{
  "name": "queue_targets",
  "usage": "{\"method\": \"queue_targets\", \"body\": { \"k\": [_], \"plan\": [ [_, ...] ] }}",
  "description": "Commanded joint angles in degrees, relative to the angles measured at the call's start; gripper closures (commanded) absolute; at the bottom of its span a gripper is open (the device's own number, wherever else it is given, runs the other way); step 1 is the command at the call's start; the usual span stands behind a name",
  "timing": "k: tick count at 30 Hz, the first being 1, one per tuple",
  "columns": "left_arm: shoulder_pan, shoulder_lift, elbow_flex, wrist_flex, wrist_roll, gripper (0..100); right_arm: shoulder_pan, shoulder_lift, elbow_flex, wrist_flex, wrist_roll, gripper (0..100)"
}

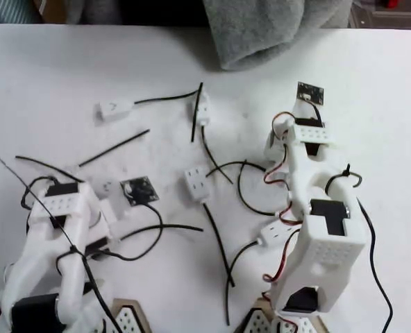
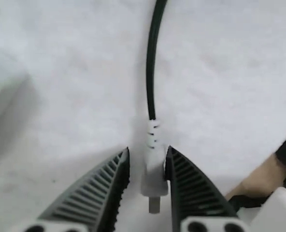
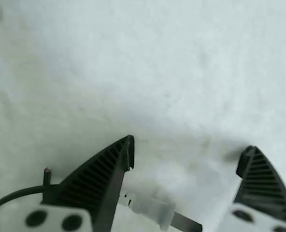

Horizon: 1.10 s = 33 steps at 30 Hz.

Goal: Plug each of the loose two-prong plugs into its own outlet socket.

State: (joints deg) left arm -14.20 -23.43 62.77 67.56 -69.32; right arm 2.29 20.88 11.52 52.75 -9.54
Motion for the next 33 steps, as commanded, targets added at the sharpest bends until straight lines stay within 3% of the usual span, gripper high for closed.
{"method": "queue_targets", "body": {
  "k": [1, 9, 17, 23, 33],
  "plan": [
    [-0.84, -0.57, 0.09, -0.18, -0.44, 86, -0.84, -1.98, -0.18, -0.40, 0.53, 65.8],
    [-6.20, -0.04, 0.18, -0.70, -2.99, 86, -0.84, -1.98, -0.18, -0.40, 0.53, 65.8],
    [-5.76, 16.66, -9.32, 0.35, 3.60, 87, -0.84, -1.98, 0.18, -0.31, 0.53, 65.8],
    [-6.11, 28.18, -18.46, 6.95, 3.96, 98, -0.84, -1.98, 0.26, -0.48, 0.53, 65.8],
    [-5.93, 19.74, -14.07, 7.65, 1.58, 98, -0.84, -1.98, 0.26, -0.66, 0.53, 65.8]
  ]
}}
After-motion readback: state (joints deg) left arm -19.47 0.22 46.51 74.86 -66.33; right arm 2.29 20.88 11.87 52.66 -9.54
